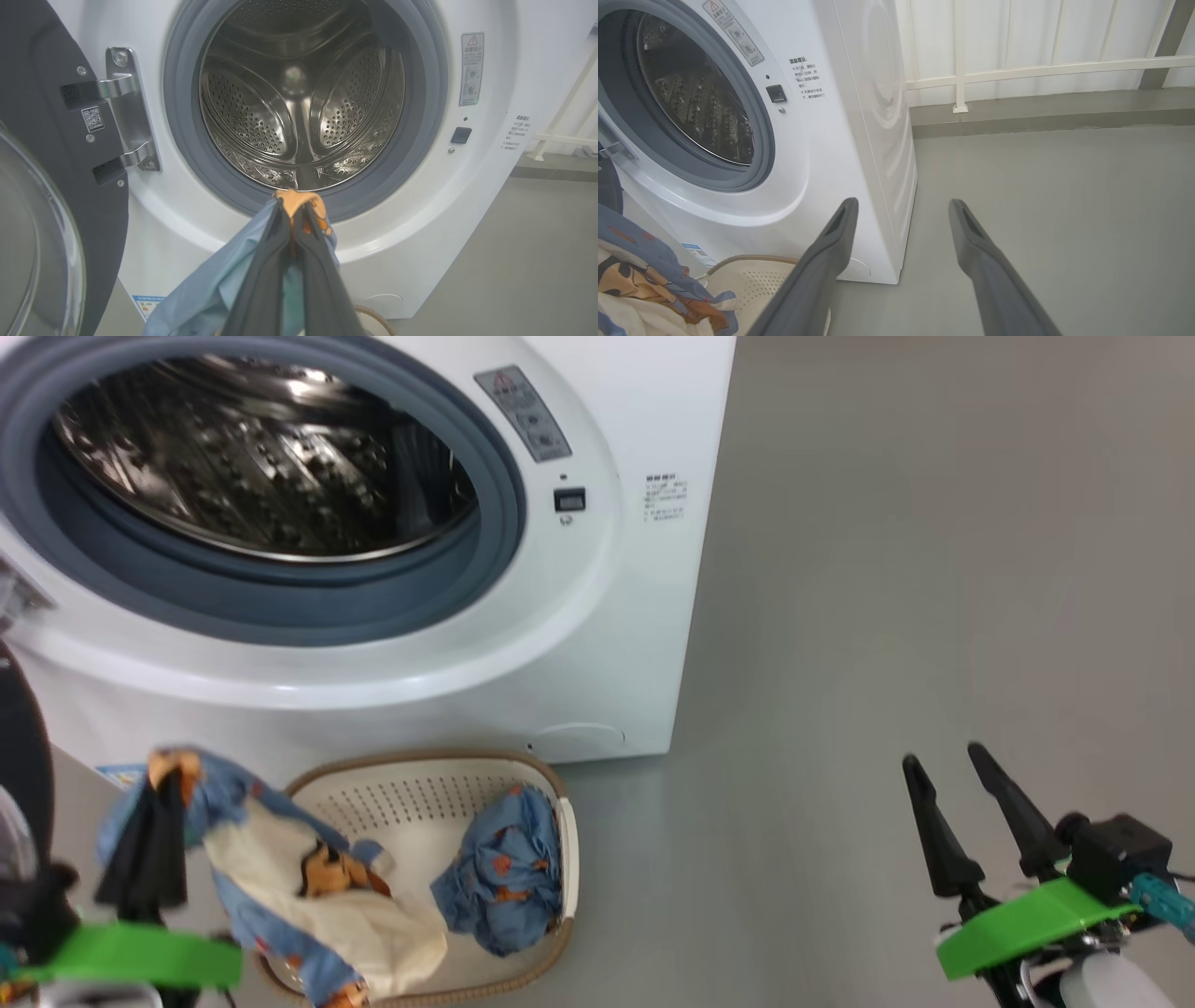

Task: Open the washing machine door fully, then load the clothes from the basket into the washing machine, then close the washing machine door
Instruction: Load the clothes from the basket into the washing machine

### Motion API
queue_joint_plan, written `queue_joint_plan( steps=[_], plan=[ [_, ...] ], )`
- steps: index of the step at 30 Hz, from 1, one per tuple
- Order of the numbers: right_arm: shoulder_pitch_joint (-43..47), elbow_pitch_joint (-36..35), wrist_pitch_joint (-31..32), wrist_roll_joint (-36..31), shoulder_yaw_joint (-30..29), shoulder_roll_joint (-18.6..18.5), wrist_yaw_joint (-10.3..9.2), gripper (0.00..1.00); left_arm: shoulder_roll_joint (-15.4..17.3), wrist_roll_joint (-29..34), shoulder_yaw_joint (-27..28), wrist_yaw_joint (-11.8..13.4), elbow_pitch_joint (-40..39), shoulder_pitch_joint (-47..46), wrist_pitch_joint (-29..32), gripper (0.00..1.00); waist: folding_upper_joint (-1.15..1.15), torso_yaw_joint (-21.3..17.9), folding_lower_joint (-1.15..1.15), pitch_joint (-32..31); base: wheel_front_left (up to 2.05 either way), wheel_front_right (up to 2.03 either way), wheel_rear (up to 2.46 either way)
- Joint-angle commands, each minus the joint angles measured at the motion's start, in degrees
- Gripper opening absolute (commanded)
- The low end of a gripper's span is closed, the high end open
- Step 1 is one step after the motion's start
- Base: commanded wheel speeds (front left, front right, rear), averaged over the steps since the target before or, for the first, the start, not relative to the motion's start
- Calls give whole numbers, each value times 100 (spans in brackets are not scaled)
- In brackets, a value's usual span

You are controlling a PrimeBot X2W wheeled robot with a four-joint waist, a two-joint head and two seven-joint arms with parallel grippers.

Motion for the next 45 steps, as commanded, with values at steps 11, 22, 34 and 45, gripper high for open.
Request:
queue_joint_plan(
  steps=[11, 22, 34, 45],
  plan=[
    [-843, -207, -47, -231, 115, 238, 25, 100, 540, -28, 176, -63, 483, -2334, 59, 0, 0, -316, 0, 1319, 0, 0, 0],
    [-1348, -206, -47, -319, 248, 512, 25, 100, 785, -61, -102, -125, 2106, -4287, 137, 0, 0, -656, 0, 2001, 0, 0, 0],
    [-1697, -204, -47, -373, 445, 688, 25, 100, 832, 19, -583, -144, 4094, -5994, 335, 0, 0, -946, 0, 2538, 0, 0, 0],
    [-1843, -210, -47, -385, 600, 810, 25, 100, 1009, 125, -957, -147, 5067, -7072, 432, 0, 0, -1181, 0, 2951, 0, 0, 0]
  ],
)
